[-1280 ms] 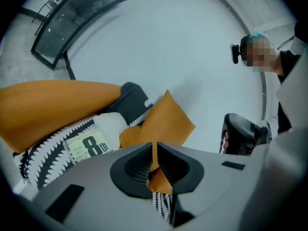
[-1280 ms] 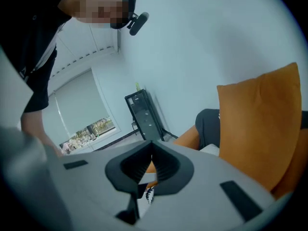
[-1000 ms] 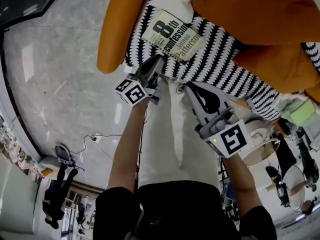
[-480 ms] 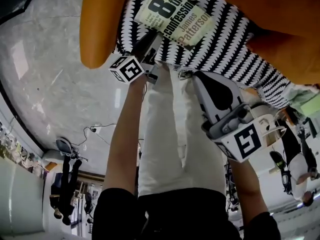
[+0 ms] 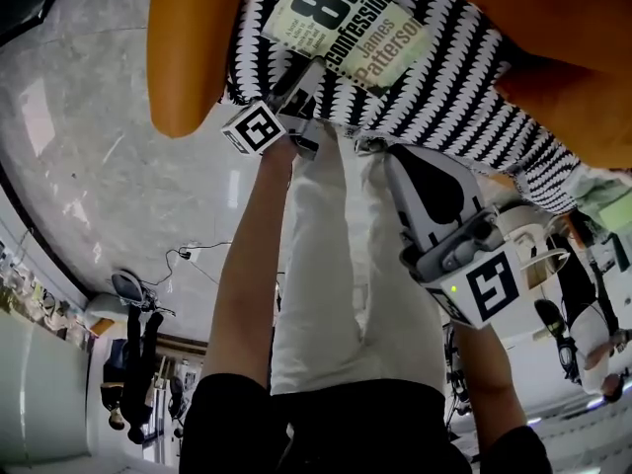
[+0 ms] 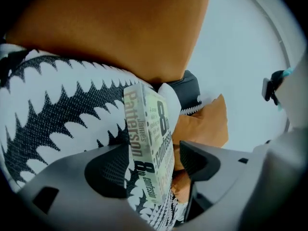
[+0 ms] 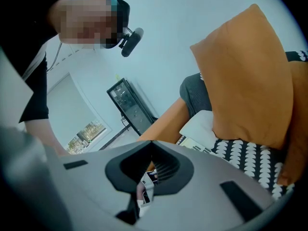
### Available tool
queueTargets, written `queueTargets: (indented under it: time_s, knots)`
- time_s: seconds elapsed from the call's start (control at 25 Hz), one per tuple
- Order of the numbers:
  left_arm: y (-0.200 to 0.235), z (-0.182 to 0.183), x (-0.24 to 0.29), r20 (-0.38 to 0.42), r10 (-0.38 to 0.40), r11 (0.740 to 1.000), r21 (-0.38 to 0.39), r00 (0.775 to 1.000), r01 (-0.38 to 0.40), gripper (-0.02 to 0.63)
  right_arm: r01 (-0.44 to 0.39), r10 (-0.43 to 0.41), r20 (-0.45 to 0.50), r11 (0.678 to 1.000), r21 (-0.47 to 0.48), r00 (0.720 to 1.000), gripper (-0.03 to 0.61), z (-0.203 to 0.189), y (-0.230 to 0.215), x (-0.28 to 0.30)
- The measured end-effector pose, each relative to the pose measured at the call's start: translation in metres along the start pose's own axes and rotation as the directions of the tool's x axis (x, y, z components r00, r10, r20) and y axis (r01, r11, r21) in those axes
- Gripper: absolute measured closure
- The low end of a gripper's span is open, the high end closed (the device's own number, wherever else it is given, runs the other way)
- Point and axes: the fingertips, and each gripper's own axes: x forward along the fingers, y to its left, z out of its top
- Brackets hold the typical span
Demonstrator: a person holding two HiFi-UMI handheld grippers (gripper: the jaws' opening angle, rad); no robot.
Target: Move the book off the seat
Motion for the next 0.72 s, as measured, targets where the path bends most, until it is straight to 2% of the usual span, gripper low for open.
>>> queueTargets:
  time_s: [0.04,0.2,0.52,0.72]
  knots:
    - [0.002,-0.001,0.005,-0.002,0.006,1.0,-0.003,1.0,-0.006,0.287,0.002,-0.002,0.001,1.0,0.003,1.0,0.563,-0.001,0.0,0.0]
    - [0.004,-0.007,0.01,-0.001,0.025,0.999,0.021,1.0,-0.025,0.287,0.007,-0.008,0.017,0.999,0.031,1.0,0.563,0.0,0.0,-0.003]
    - [0.001,0.002,0.017,0.004,-0.066,0.997,-0.027,0.998,0.066,0.288,0.023,-0.024,0.022,0.998,0.055,0.999,0.563,-0.008,0.001,-0.004]
    - [-0.01,0.003,0.026,-0.046,-0.153,0.988,-0.039,0.987,0.151,0.288,0.037,-0.038,0.012,0.997,0.067,0.999,0.563,-0.016,0.001,-0.006]
